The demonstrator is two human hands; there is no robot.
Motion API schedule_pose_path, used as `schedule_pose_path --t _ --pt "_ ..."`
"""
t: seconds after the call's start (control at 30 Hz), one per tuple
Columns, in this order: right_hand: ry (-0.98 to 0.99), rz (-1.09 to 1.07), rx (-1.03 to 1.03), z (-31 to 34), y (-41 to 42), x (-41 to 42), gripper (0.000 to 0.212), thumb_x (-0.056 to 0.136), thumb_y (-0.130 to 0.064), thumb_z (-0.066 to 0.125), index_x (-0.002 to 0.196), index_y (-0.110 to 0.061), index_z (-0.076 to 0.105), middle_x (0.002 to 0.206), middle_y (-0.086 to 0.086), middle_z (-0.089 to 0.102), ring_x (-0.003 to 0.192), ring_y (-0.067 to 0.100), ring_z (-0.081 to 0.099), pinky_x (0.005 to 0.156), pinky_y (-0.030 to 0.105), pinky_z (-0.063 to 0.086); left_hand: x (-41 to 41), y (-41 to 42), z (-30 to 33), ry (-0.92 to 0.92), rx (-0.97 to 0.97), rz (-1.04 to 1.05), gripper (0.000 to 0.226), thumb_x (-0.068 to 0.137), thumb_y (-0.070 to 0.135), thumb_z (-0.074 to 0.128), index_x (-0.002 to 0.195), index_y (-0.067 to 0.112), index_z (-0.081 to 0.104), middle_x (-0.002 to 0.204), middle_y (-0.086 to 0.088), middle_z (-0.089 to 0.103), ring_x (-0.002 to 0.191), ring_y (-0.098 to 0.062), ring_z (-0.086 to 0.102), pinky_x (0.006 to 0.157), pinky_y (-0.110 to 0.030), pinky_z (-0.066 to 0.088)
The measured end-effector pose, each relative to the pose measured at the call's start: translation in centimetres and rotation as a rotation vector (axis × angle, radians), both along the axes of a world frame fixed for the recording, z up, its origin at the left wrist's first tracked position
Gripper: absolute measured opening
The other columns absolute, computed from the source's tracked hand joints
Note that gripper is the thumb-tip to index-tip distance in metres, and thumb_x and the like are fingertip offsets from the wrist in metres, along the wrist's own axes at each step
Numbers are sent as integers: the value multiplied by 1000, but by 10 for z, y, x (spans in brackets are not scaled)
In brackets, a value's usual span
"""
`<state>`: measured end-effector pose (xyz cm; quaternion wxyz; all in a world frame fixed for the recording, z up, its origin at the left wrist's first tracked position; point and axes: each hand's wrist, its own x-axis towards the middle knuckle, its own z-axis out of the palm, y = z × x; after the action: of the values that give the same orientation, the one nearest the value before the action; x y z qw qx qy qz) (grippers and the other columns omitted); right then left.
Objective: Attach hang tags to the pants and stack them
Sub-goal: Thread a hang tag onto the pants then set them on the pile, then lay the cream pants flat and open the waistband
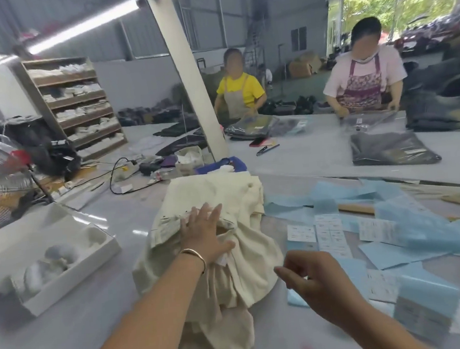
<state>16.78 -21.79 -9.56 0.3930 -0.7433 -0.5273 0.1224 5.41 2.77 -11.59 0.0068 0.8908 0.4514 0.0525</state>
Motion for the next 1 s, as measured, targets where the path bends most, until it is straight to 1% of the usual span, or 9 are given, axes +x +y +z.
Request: schedule_pose_path --t 0.2,0.4,0.5,0.57,0.63,0.73,0.83,0.93,1.0 --pt "14 -25 -117 -14 22 5 33 86 -30 66 64 -9 56 63 8 62 62 20 56 63 37 44 6 29 25 -304 16 -41 13 87 24 56 99 20 60 100 -9 65 96 -35 61 76 -36 47" --pt "734 -59 5 -22 52 18 40 79 -44 67 93 -6 65 84 12 73 74 18 69 72 35 53 -25 -2 94 -725 77 -210 30 87 54 55 108 34 63 86 10 69 82 -17 63 70 -32 51" --pt "1442 113 10 -27 75 20 74 79 -65 52 123 -6 55 116 24 66 105 34 66 81 44 55 -34 -36 91 -475 -160 -420 36 73 67 60 84 34 52 73 15 56 66 -5 51 65 -26 46" --pt "1625 245 -15 -33 90 14 85 81 -73 49 134 -6 52 131 25 57 118 40 57 92 49 51 -40 -50 72 -157 -510 -492 45 67 69 70 101 41 57 89 23 55 81 2 52 80 -21 46" --pt "1610 174 -87 -35 105 5 76 81 -65 61 133 -10 53 129 24 59 117 42 58 101 55 45 -52 -47 50 -148 -727 -462 55 65 71 70 109 38 65 87 22 58 78 5 53 76 -13 44" --pt "1438 -1 -142 -39 116 2 56 76 -28 75 124 -4 60 111 23 69 96 39 68 91 52 52 -72 -16 28 -587 -574 -164 38 81 56 68 82 18 70 66 5 56 60 -7 49 58 -19 39" --pt "1424 143 -100 -36 111 8 46 73 -14 79 114 2 68 110 24 69 93 39 69 81 47 57 -94 20 14 -702 -230 239 20 88 40 62 86 21 64 86 3 63 80 -17 60 70 -28 46" --pt "1462 321 -22 -47 98 13 69 37 -25 100 88 11 73 90 29 70 81 30 73 65 33 59 -105 42 -1 -700 -402 420 43 87 54 59 111 19 58 106 2 60 98 -19 58 83 -30 44" --pt "1582 563 157 -52 91 5 83 72 -41 83 124 17 53 123 37 56 116 35 59 102 40 46 -102 47 -7 -837 -570 447 55 77 66 63 100 16 58 98 1 63 90 -19 60 80 -31 45"
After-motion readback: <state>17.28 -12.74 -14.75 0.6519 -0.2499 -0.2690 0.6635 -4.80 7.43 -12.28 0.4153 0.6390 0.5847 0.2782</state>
